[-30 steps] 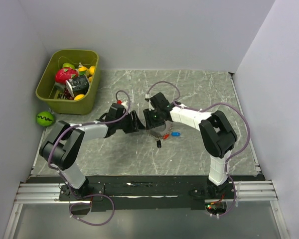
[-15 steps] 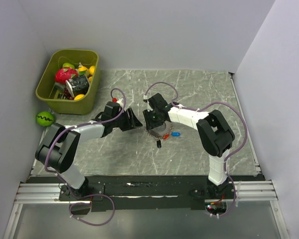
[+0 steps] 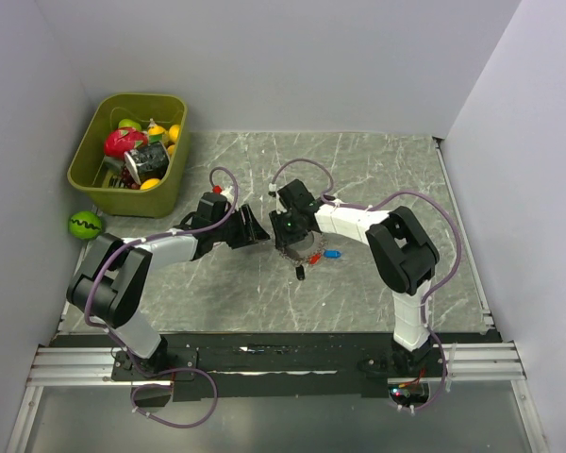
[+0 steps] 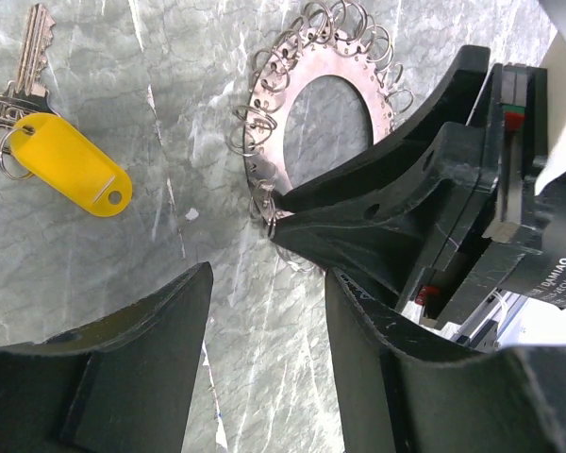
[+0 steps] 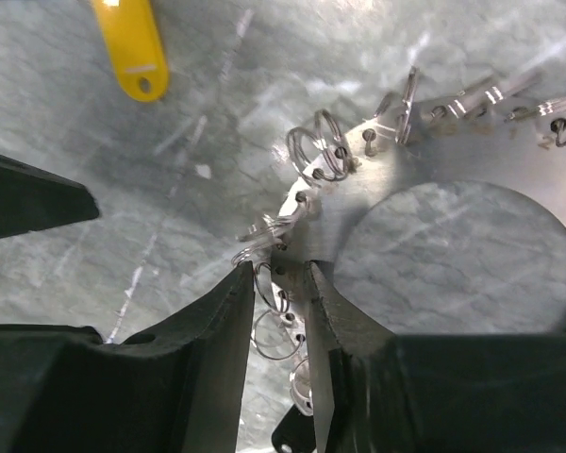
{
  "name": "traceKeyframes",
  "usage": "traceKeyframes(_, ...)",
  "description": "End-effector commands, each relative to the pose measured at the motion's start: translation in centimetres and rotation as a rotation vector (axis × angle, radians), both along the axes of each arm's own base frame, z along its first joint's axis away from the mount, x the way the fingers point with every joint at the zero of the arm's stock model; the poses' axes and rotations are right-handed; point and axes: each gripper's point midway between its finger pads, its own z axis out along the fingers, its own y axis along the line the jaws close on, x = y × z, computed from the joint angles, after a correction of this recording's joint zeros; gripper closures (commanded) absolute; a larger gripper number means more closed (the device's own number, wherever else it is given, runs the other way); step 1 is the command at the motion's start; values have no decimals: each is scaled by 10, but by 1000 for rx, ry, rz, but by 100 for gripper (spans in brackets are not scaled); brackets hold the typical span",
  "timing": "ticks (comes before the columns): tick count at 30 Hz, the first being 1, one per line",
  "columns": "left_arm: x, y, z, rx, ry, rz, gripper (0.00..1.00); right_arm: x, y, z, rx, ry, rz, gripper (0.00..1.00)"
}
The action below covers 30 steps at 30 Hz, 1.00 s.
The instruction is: Put the keys on the keyring
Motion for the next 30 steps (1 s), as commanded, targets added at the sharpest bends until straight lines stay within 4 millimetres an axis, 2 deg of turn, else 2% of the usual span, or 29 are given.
traceKeyframes(1, 3, -2, 12, -18, -36, -14, 43, 3, 8, 0, 9, -23, 20, 66)
traceKeyframes(3, 3, -2, 11, -22, -31, -16, 43, 2, 7, -3, 4, -17, 20, 66)
traceKeyframes(7, 3, -3, 10, -21, -28, -17, 43, 0, 7, -5, 3, -12, 24, 75)
traceKeyframes(12, 5, -2, 13, -18, -37, -11, 43, -1, 5, 1, 1, -27, 26, 80)
traceKeyframes(15, 6, -2, 15, -20, -42, -11, 43, -2, 5, 4, 0, -35, 26, 87)
traceKeyframes(18, 6, -2, 17, -20, -50, -12, 43, -2, 2, 6, -12, -43, 22, 99)
traceKeyframes(21, 7, 0, 22, -23, -64, -11, 42, -3, -1, 15, -20, -67, 28, 100)
traceKeyframes(25, 10, 2, 34, -16, -106, -17, 42, -3, -5, 38, -25, -113, 41, 100)
traceKeyframes(30, 13, 2, 62, -36, -180, -36, 41, -9, -10, 68, -22, -166, 97, 100)
